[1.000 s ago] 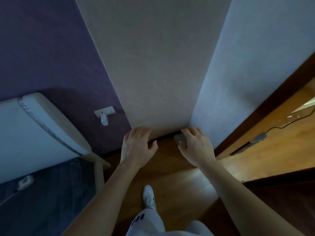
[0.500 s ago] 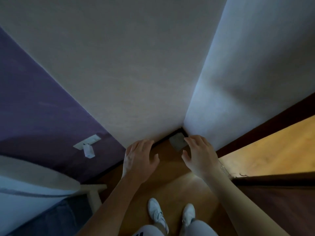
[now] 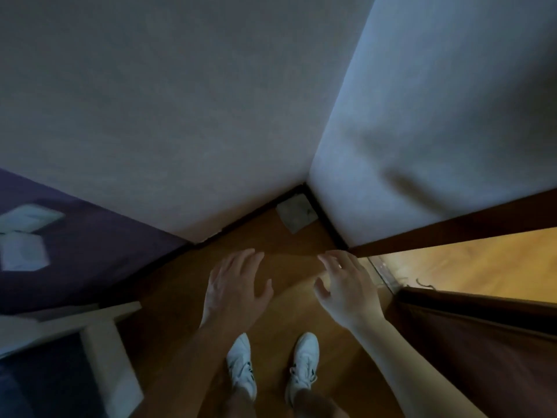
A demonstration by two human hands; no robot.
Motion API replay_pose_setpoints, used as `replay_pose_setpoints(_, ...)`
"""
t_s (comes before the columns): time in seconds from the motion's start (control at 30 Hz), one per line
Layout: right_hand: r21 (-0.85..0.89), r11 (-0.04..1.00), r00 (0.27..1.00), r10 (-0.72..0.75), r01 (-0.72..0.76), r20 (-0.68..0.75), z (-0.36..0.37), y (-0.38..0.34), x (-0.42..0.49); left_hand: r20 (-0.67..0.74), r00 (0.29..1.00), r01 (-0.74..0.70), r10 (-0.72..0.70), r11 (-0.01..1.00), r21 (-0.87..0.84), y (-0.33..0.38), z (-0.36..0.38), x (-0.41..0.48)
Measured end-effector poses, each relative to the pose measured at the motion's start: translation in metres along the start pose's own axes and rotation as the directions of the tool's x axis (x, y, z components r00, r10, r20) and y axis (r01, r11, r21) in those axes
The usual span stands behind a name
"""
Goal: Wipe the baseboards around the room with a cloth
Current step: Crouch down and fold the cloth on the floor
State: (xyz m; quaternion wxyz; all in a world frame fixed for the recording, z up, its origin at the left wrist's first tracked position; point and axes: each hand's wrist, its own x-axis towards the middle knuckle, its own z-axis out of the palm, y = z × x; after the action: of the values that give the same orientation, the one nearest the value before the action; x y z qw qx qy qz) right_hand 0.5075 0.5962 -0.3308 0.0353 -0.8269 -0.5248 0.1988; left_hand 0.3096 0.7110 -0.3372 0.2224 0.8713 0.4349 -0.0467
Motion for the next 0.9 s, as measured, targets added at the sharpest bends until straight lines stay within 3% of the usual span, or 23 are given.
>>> replay_pose_setpoints(0.27,-0.057,0.996,0.997,0.067,-0.065,0.049,0.217,0.084,0.07,0.171,0.984,-0.047,0.044,0.999,0.012,-0.065,0.211,0.089)
replay_pose_setpoints(0.47,-0.1,0.995,0.995,-0.015,0.024,0.094,0.37,0.139,0.145,0.245,0.963,-0.113,0.107,0.993,0.011,-0.119,0.354,0.177)
replay_pose_setpoints(0.57,-0.11,0.994,0.997,-0.003,0.012,0.078,0.434,0.161,0.186,0.262,0.953,-0.183,0.15,0.978,0.104,-0.142,0.412,0.221)
replay_pose_setpoints(0.77,-0.087,0.992,0.995,-0.094,0.096,0.024,0.508,0.197,0.275,0.221,0.937,-0.32,0.27,0.917,0.24,-0.173,0.478,0.289)
replay_pose_setpoints(0.9,-0.026,0.997,0.992,-0.074,0.071,-0.106,0.528,0.217,0.322,0.2,0.931,-0.35,0.307,0.905,0.241,-0.181,0.511,0.318)
